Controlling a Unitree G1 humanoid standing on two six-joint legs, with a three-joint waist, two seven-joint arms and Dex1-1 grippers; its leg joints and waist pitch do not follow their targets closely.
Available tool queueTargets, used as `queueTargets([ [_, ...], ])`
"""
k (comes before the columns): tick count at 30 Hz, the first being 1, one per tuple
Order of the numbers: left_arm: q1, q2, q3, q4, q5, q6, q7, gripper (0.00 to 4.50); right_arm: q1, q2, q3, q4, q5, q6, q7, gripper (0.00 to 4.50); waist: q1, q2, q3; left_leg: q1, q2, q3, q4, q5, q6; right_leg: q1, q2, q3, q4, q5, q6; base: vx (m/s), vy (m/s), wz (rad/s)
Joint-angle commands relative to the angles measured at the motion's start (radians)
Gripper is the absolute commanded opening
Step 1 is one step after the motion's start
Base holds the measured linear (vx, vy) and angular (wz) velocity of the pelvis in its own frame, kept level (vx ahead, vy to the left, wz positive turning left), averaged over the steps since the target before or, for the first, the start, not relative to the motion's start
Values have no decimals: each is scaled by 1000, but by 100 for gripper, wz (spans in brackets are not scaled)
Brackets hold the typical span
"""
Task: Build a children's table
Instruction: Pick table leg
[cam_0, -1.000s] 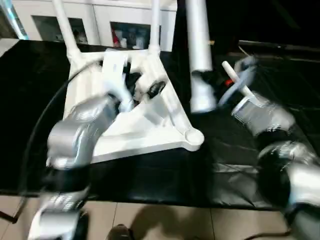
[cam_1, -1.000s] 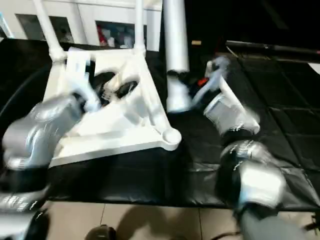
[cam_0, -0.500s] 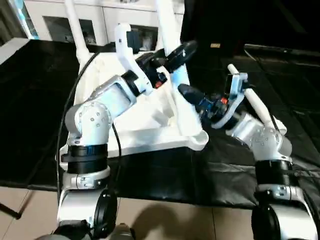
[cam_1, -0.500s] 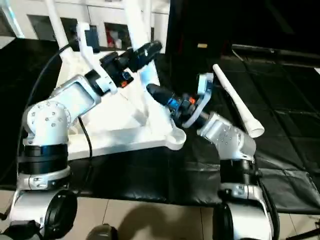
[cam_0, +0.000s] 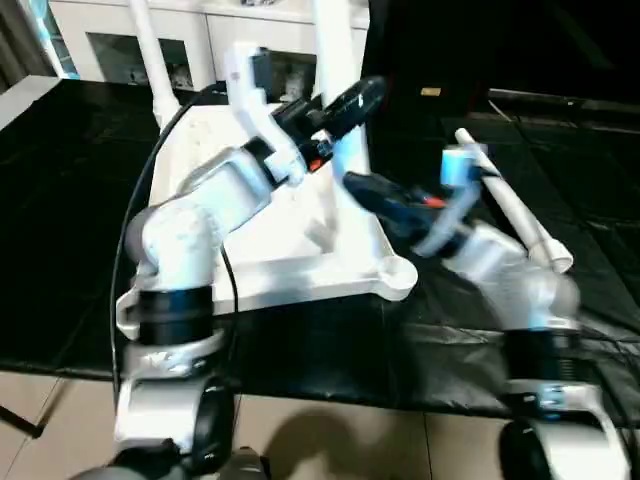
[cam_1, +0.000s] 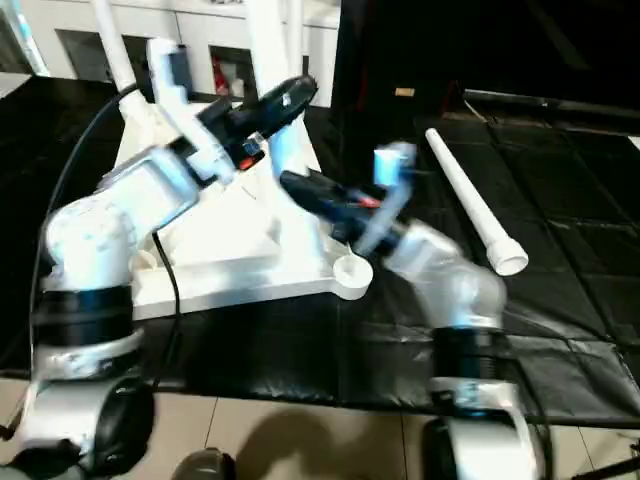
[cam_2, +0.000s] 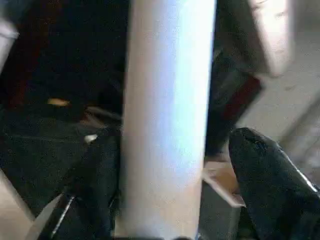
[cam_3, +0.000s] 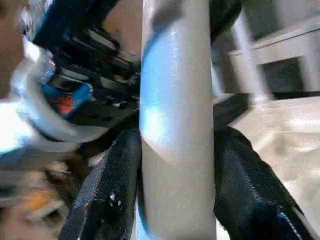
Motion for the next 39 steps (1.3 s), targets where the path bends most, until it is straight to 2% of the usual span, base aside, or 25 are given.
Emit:
queueTargets([
  [1,-21,-18,-47,-11,31,-13,31,312,-3,7,16,-34,-36,-14,-60,181,-5,-7,-97,30,1,18,-71,-158,-42,45,-45,15,-87,-98,-156,0,0,0],
  [3,-20,-25,-52,-10,46,-22,55,303,2,16,32,-55,-51,-22,-80,180,-6,-7,-101,31,0,18,-70,-137,-37,48,-43,14,-84,-58,-162,0,0,0],
  [4,-17,-23,-74,-4,89,-40,80,293,9,30,54,-82,-71,-38,-107,180,-5,-6,-101,31,-1,18,-70,-131,-35,47,-42,13,-84,-38,-165,0,0,0],
  [8,-16,-26,-78,12,122,-59,121,273,14,48,77,-110,-87,-60,-134,180,-7,-4,-103,30,-2,20,-69,-111,-23,49,-41,13,-81,16,-169,0,0,0],
  [10,-24,-34,-58,20,130,-72,148,240,17,54,95,-112,-100,-83,-145,180,-7,-6,-102,32,-2,21,-69,-123,-26,49,-42,14,-83,10,-178,0,0,0],
  [13,-27,-31,-51,21,134,-76,156,230,24,53,110,-117,-111,-90,-152,180,-7,-6,-100,33,-2,21,-71,-147,-29,49,-42,14,-87,-26,-175,0,0,0],
  [15,-27,-35,-42,20,134,-77,168,208,29,53,117,-123,-117,-92,-159,180,-7,-5,-100,33,-1,20,-72,-154,-31,47,-42,14,-87,-38,-172,0,0,0],
  [17,-26,-41,-34,19,132,-78,177,196,32,55,120,-126,-123,-94,-166,180,-8,-9,-99,31,-2,21,-72,-155,-31,48,-42,15,-87,-39,-170,0,0,0],
  [22,-21,-34,-36,20,145,-88,179,190,34,68,121,-128,-116,-81,-195,180,-9,-8,-100,32,-2,20,-71,-148,-26,47,-42,15,-87,-40,-168,0,0,0],
  [23,-20,-30,-39,22,147,-90,175,190,34,71,119,-127,-111,-78,-198,236,-8,-8,-100,32,-3,20,-70,-146,-25,47,-42,15,-87,-38,-167,0,0,0],
  [24,-20,-28,-41,23,149,-92,172,190,34,72,118,-126,-109,-78,-199,250,-8,-7,-100,32,-2,21,-70,-143,-23,46,-42,15,-86,-32,-168,0,0,0],
  [27,-21,25,-62,46,166,-117,103,189,23,73,118,-102,-119,-91,-220,250,-9,-7,-100,32,-3,20,-72,-142,-26,45,-42,15,-86,-44,-158,0,0,0],
  [28,-22,32,-61,51,163,-118,92,189,22,69,121,-97,-125,-92,-223,287,-9,-6,-100,33,-2,20,-72,-144,-31,45,-42,15,-86,-44,-159,0,0,0],
  [29,-24,75,-84,65,177,-117,44,189,25,54,135,-98,-133,-87,-207,287,-9,-7,-100,33,-3,20,-72,-142,-33,45,-42,15,-85,-39,-160,0,0,0],
  [30,-24,75,-84,65,177,-117,44,188,25,54,135,-98,-133,-87,-207,295,-8,-5,-101,34,-4,20,-72,-140,-37,45,-41,14,-84,-42,-154,0,0,0],
  [31,-28,104,-96,75,182,-119,3,188,27,46,143,-92,-159,-156,-189,290,-9,-1,-101,33,-3,19,-73,-144,-40,44,-41,15,-83,-37,-152,0,0,0],
  [32,-28,104,-96,75,182,-119,3,188,27,46,143,-92,-159,-156,-189,292,-9,-2,-102,34,-3,20,-72,-145,-42,43,-43,15,-83,-36,-151,0,0,0],
  [33,-33,139,-109,86,178,-124,-60,188,26,20,159,-85,-189,-169,-183,328,-9,-3,-102,34,-3,21,-71,-143,-44,44,-43,15,-82,-25,-155,0,0,0],
  [35,-36,168,-124,90,172,-123,-116,188,20,-1,160,-81,-181,-116,-179,339,-7,0,-102,36,-4,21,-72,-132,-45,43,-39,14,-80,-19,-160,0,0,0],
  [37,-36,194,-138,90,161,-121,-178,188,6,-24,146,-73,-134,-51,-134,342,-8,-1,-101,37,-5,21,-72,-145,-46,45,-38,14,-80,-17,-170,0,0,0],
  [39,-36,208,-138,86,129,-110,-238,188,-5,-36,116,-71,-70,12,-97,369,-8,0,-101,35,-4,22,-72,-154,-43,46,-42,15,-79,-16,-183,0,0,0],
])
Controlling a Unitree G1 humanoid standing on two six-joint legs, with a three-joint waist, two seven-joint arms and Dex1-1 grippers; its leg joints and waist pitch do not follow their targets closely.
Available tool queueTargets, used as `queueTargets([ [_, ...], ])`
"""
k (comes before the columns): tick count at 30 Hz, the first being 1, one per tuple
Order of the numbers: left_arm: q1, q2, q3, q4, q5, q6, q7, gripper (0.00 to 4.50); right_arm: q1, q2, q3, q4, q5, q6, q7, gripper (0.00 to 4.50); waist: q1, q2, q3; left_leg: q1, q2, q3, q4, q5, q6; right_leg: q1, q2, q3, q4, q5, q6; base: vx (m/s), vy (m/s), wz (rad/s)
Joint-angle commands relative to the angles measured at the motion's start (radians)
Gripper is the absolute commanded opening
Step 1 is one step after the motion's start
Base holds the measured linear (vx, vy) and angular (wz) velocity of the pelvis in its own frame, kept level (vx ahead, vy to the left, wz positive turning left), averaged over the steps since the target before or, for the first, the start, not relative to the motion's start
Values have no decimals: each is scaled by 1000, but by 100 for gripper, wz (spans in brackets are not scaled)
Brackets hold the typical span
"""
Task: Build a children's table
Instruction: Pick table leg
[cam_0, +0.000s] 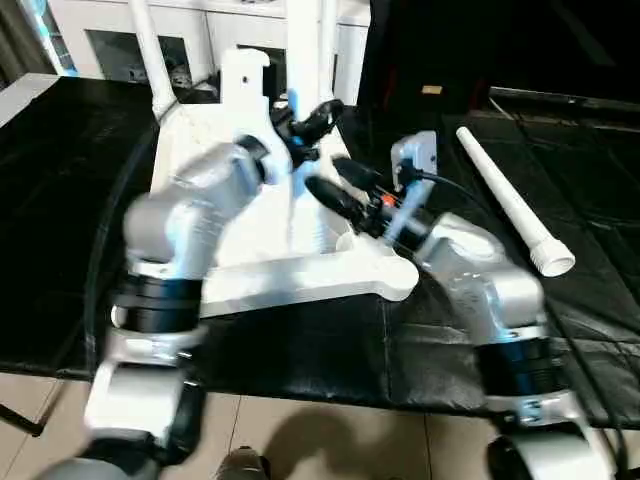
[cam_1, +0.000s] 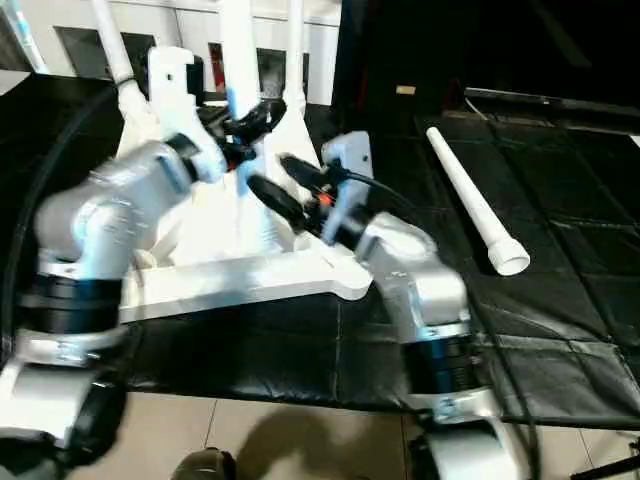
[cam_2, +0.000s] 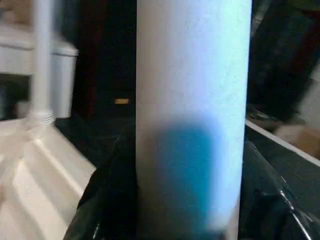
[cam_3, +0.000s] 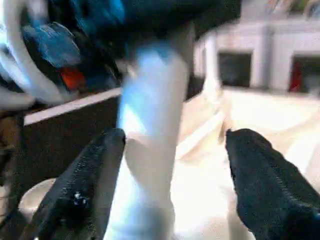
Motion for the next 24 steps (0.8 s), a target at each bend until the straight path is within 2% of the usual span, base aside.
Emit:
queueTargets([
  [1,-29,3,-19,-6,-41,9,-67,188,-28,-12,-32,-2,61,61,41,377,-7,-1,-101,36,-4,20,-63,-158,-38,48,-41,14,-66,-19,-196,0,0,0],
  [2,-27,24,-22,-17,-101,34,-173,188,-38,-34,-60,8,145,119,114,381,-6,-1,-101,36,-3,20,-62,-152,-34,48,-42,14,-64,-11,-204,0,0,0],
  [3,-27,27,-22,-20,-110,37,-188,188,-39,-37,-63,10,154,125,124,387,-4,0,-104,37,-5,21,-61,-147,-27,49,-42,13,-62,-6,-217,0,0,0],
  [4,-25,45,-28,-34,-163,56,-295,188,-49,-61,-67,38,182,119,190,399,-4,-2,-103,36,-5,22,-59,-147,-24,48,-42,12,-61,0,-226,0,0,0],
  [7,-24,48,-19,-47,-226,92,-375,188,-60,-78,-76,64,219,137,260,420,-4,-1,-103,34,-4,23,-58,-141,-18,50,-42,11,-57,21,-249,0,0,0],
  [10,-18,68,-21,-78,-343,142,-565,188,-73,-129,-52,75,283,200,432,427,-2,-6,-102,36,-6,25,-57,-155,-3,53,-42,10,-61,-7,-262,0,0,0],
  [16,-18,68,-29,-111,-412,176,-666,188,-59,-185,21,21,316,282,574,428,1,-7,-100,35,1,24,-60,-162,-4,49,-46,10,-61,-35,-258,0,0,0],
  [18,-19,68,-37,-124,-442,176,-704,188,-53,-210,69,3,328,307,626,399,2,-15,-99,36,1,25,-62,-175,-9,49,-46,10,-65,-74,-250,0,0,0],
  [20,-22,67,-35,-124,-454,179,-718,188,-55,-220,91,4,330,316,650,389,2,-14,-99,36,2,24,-62,-174,-12,48,-48,11,-65,-84,-246,0,0,0],
  [21,-23,69,-34,-127,-461,183,-728,188,-56,-223,104,7,325,313,663,380,2,-17,-99,36,1,25,-62,-177,-12,47,-47,10,-66,-91,-242,0,0,0],
  [24,-22,78,-37,-132,-464,188,-747,188,-63,-227,123,22,311,303,691,355,1,-14,-100,37,3,23,-63,-185,-20,44,-47,10,-66,-99,-237,0,0,0],
])
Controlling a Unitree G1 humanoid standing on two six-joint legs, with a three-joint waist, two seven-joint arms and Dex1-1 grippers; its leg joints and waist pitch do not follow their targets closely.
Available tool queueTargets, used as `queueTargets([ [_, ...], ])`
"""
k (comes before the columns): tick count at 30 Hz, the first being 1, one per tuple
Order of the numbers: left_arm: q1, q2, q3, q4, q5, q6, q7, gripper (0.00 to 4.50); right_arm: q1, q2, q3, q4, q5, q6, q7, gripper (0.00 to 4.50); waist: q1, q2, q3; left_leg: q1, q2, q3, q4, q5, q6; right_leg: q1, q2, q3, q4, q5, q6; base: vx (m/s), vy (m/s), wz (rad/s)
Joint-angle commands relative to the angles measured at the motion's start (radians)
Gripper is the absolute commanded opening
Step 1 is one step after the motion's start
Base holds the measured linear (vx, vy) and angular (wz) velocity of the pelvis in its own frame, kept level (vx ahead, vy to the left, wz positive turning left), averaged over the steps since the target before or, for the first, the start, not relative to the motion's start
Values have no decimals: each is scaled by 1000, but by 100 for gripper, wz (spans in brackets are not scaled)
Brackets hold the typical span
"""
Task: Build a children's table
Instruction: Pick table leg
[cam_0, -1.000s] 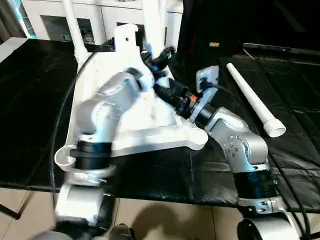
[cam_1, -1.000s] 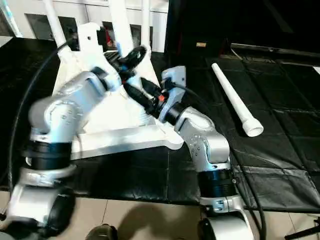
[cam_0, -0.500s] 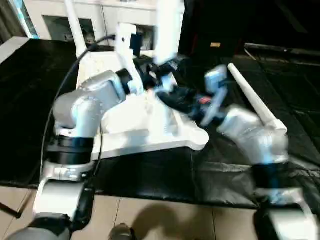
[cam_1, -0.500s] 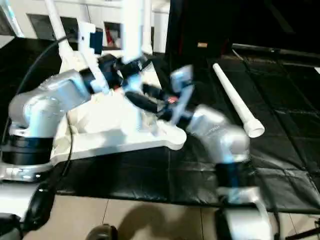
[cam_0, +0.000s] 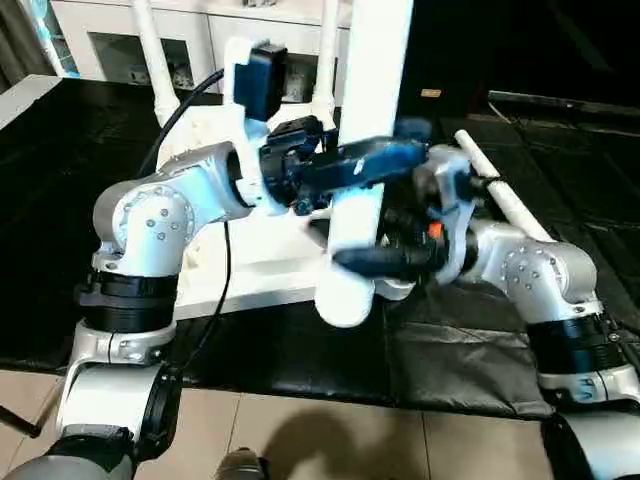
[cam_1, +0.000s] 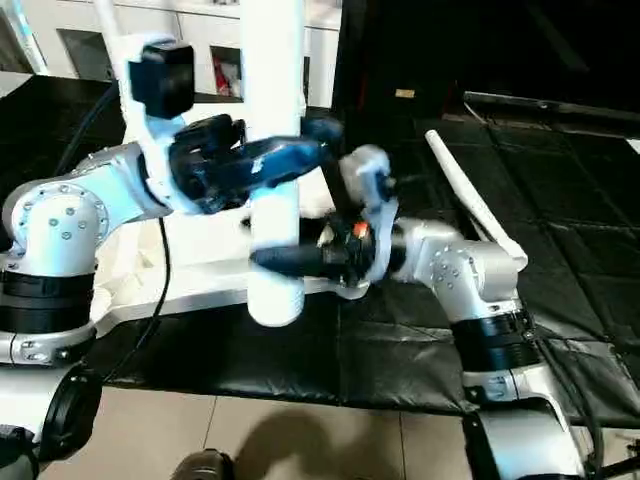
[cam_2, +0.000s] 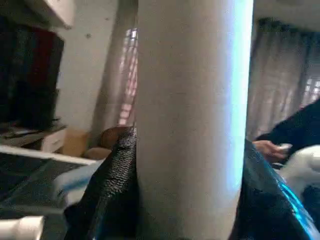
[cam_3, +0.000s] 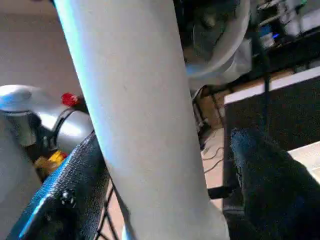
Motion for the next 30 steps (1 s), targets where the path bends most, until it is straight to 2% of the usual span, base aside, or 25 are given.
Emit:
queueTargets([
  [1,-22,2,-15,-37,-26,5,-25,188,-6,-13,11,12,-22,-5,14,349,-1,-2,-92,36,2,22,-64,-192,-24,43,-46,11,-68,-99,-232,0,0,0],
  [9,-15,11,-23,-36,-17,2,-34,188,-7,-18,15,26,-13,-4,34,272,1,-8,-95,37,2,22,-64,-203,-31,44,-46,10,-68,-93,-230,0,0,0],
  [11,-16,12,-24,-34,-17,0,-36,188,-7,-20,16,26,-9,-3,33,267,1,-5,-96,37,1,21,-64,-198,-31,45,-46,10,-66,-87,-231,0,0,0],
  [19,-18,6,-19,-26,-7,-3,-14,188,4,-16,6,19,-5,-6,23,225,1,-7,-97,38,2,22,-63,-196,-30,44,-45,9,-66,-74,-236,0,0,0],
  [20,-20,5,-16,-21,-13,10,-5,188,4,-12,0,21,-5,-9,15,221,2,-1,-97,38,1,21,-62,-199,-30,44,-46,9,-65,-75,-238,0,0,0],
  [21,-22,4,-12,-18,-22,21,2,188,4,-8,-6,23,-6,-11,2,218,1,-3,-97,37,1,22,-62,-199,-30,44,-46,10,-66,-72,-238,0,0,0],
  [22,-24,1,-7,-16,-28,27,13,223,5,-1,-15,25,-6,-15,-15,215,0,-4,-97,37,1,22,-63,-199,-31,44,-45,9,-65,-71,-239,0,0,0],
  [23,-25,0,-4,-16,-27,27,21,223,6,3,-21,25,-6,-21,-27,215,0,-5,-97,37,0,22,-62,-200,-31,44,-45,9,-65,-73,-241,0,0,0],
  [24,-23,1,-2,-21,-22,22,34,258,10,19,-38,25,-21,-58,-76,211,1,-6,-98,37,1,22,-63,-200,-33,44,-47,9,-65,-74,-239,0,0,0],
  [27,-16,5,-8,-33,16,-10,57,263,14,34,-54,21,-37,-99,-120,207,-2,-4,-98,38,2,21,-64,-200,-39,43,-46,9,-65,-76,-231,0,0,0],
  [28,-9,3,-14,-36,76,-61,107,264,13,56,-68,27,-75,-151,-194,205,-2,-5,-97,38,1,21,-64,-197,-39,44,-45,8,-66,-75,-229,0,0,0],
  [30,-7,-7,-15,-27,156,-125,187,265,5,87,-87,57,-127,-203,-316,202,-3,-3,-96,38,4,20,-66,-202,-52,40,-48,10,-68,-88,-212,0,0,0],
])
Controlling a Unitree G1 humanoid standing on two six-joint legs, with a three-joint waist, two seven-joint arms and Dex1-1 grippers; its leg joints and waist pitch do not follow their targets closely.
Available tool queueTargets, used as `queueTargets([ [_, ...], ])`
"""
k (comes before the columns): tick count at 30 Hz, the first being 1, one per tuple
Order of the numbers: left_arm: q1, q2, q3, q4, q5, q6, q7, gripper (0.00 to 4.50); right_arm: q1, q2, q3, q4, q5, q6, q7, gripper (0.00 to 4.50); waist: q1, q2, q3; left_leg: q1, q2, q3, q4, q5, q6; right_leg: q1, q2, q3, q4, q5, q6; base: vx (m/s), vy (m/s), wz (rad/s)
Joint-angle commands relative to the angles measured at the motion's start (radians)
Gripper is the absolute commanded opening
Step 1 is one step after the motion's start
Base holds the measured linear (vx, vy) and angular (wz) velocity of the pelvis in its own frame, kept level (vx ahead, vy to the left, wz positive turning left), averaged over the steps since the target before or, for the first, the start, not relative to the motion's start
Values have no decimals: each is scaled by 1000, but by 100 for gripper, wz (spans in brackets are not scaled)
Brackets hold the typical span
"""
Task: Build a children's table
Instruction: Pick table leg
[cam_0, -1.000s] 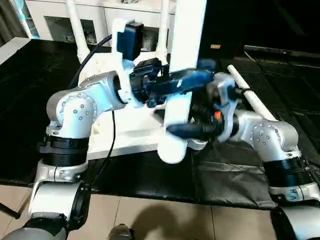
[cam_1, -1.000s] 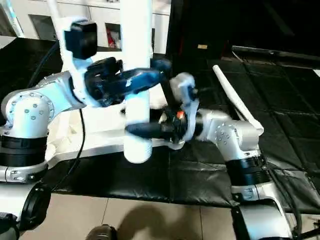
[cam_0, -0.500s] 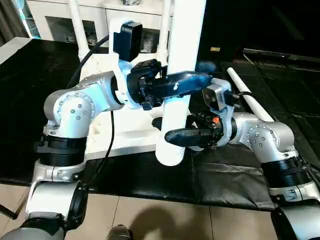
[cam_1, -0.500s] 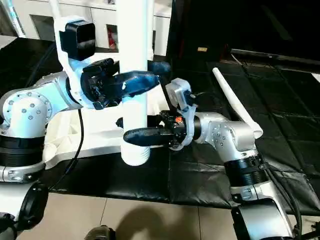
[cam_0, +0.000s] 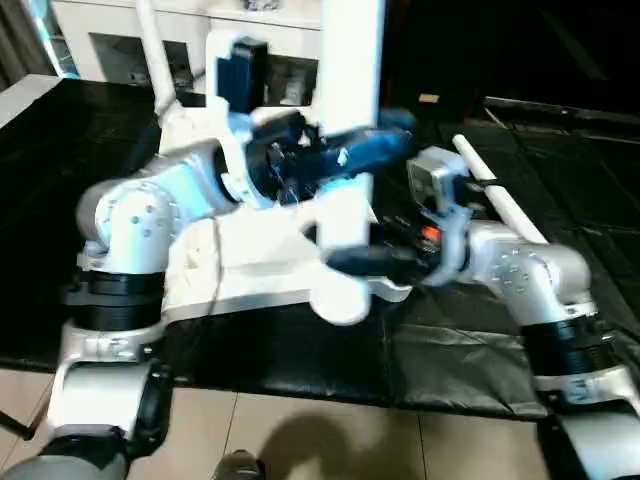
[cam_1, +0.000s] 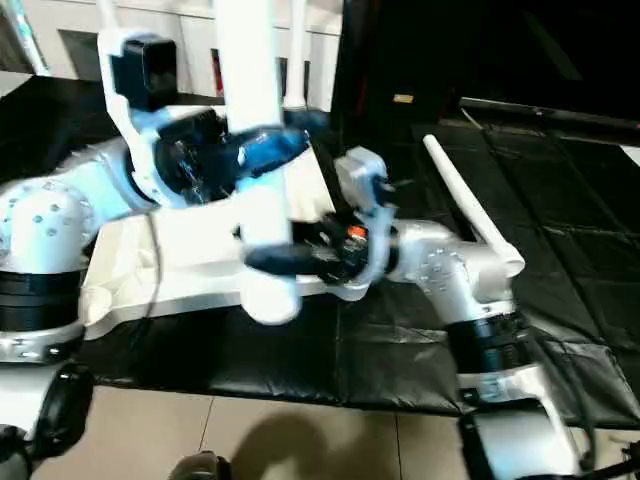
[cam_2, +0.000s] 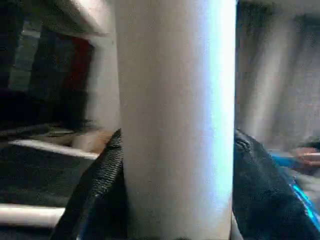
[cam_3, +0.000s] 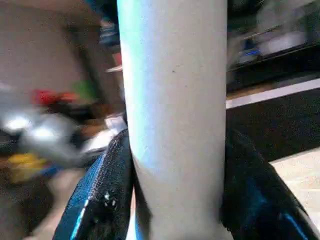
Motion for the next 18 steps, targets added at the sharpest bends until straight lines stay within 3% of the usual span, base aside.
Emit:
queueTargets([
  [1,-10,-31,-34,-30,60,-58,69,265,-7,19,-40,61,-70,-47,-169,202,-5,3,-91,38,5,18,-67,-203,-55,40,-44,11,-69,-95,-207,0,0,0],
  [5,-16,-70,-55,2,254,-155,329,265,-14,87,-84,81,-144,-117,-398,199,-7,4,-94,41,4,19,-68,-204,-66,39,-44,11,-71,-107,-181,0,0,0],
  [6,-15,-71,-57,1,261,-157,339,265,-13,90,-85,80,-146,-120,-405,199,-7,4,-93,40,5,20,-69,-205,-68,38,-43,11,-72,-107,-175,0,0,0],
  [7,-12,-99,-65,2,310,-164,441,265,-2,114,-71,54,-176,-140,-449,198,-7,3,-93,40,4,20,-70,-204,-69,40,-43,10,-71,-105,-171,0,0,0],
  [8,-11,-117,-64,4,326,-164,490,265,4,122,-59,39,-190,-146,-464,198,-8,2,-94,38,5,20,-69,-194,-71,40,-43,11,-69,-83,-167,0,0,0],
  [9,-11,-132,-63,8,337,-170,523,265,9,128,-48,29,-201,-152,-476,195,-10,-11,-94,34,3,22,-69,-179,-61,45,-42,10,-71,-67,-163,0,0,0],
  [10,-8,-180,-47,18,350,-175,610,265,12,159,-52,22,-217,-165,-546,194,-7,-1,-95,33,2,21,-67,-168,-57,45,-45,11,-68,-64,-162,0,0,0],
  [12,-5,-212,-50,27,387,-198,672,265,11,197,-68,22,-230,-184,-621,193,-11,-7,-95,33,1,22,-66,-171,-49,43,-45,11,-72,-66,-164,0,0,0],
  [15,-12,-266,-48,46,427,-248,731,265,10,242,-57,25,-279,-235,-714,193,-12,0,-93,34,1,21,-68,-188,-52,39,-44,13,-78,-103,-146,0,0,0],
  [18,-23,-283,-57,62,453,-259,773,230,7,264,-48,31,-307,-254,-771,193,-15,-1,-93,34,1,20,-69,-200,-60,39,-42,13,-79,-104,-136,0,0,0],
])
